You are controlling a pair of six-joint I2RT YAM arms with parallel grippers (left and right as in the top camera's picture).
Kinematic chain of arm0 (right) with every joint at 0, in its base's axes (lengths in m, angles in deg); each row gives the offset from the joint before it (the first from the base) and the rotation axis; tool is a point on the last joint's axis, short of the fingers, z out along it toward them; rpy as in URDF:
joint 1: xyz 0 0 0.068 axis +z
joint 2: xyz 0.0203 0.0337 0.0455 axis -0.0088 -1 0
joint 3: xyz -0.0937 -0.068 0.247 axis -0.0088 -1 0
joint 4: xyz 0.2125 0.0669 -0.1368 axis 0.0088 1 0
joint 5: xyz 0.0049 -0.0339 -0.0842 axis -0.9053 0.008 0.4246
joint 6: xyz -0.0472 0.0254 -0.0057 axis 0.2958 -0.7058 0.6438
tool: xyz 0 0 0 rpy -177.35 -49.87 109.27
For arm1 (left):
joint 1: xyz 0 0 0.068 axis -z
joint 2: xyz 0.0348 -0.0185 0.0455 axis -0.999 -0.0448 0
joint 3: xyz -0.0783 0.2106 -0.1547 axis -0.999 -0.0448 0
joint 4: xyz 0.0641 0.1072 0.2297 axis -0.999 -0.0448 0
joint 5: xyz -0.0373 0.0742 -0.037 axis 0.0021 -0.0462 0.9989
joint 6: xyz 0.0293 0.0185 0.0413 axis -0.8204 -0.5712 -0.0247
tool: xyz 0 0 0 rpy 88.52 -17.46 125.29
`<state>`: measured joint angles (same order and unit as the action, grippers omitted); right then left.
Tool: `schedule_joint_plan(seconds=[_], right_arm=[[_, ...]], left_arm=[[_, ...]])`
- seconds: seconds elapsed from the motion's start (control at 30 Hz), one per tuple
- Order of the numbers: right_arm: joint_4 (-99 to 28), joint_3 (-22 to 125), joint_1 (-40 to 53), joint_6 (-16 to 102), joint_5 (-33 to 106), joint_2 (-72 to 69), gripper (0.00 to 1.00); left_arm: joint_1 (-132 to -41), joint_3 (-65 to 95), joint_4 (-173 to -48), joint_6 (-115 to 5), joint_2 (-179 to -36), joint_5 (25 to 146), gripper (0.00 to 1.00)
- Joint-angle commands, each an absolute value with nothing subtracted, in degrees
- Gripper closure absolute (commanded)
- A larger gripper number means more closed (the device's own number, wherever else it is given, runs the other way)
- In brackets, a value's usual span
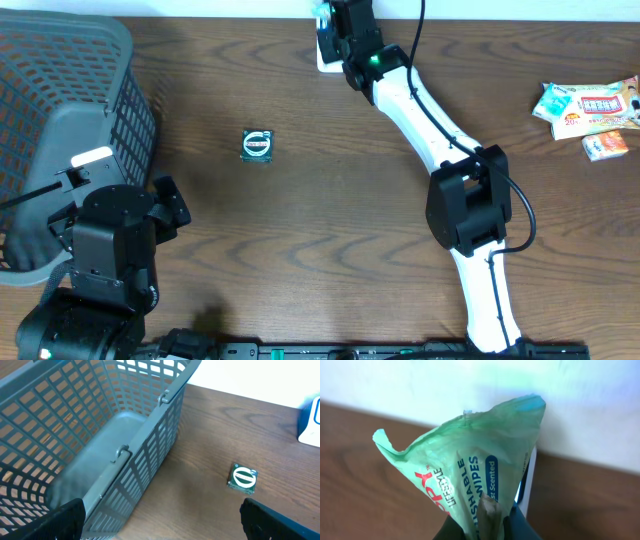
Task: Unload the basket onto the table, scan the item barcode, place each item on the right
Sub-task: 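Raise the green wipes up against the scanner face, then carry the wipes to the right edge and release them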
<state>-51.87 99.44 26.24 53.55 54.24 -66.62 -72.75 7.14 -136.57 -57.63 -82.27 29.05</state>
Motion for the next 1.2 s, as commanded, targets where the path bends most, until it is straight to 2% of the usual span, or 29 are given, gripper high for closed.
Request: schedule_joint_plan(seconds=[0.0, 0.37, 0.87, 1.17], right_arm=[[-55.25, 100.1, 26.26, 52.59, 55.77, -66.05, 0.99], [-73.53, 100.1, 24.99, 52.59, 55.75, -74.27, 0.99], [-72.57, 100.12, 21.52, 52.79, 56.1, -74.2, 0.99], [-61.33, 100.12, 17.3, 52.79, 70.09, -65.28, 0.99]], left_arm=[[-72.88, 7.69, -136.7, -57.54, -82.29, 28.53, 0.02], [-72.88, 7.69, -136.7, -57.52, -82.29, 28.53, 0.02], [-72.88, 7.69, -136.68, -57.52, -82.29, 28.55, 0.02], [-72.88, 7.69, -136.7, -57.54, -82.29, 28.53, 0.02]])
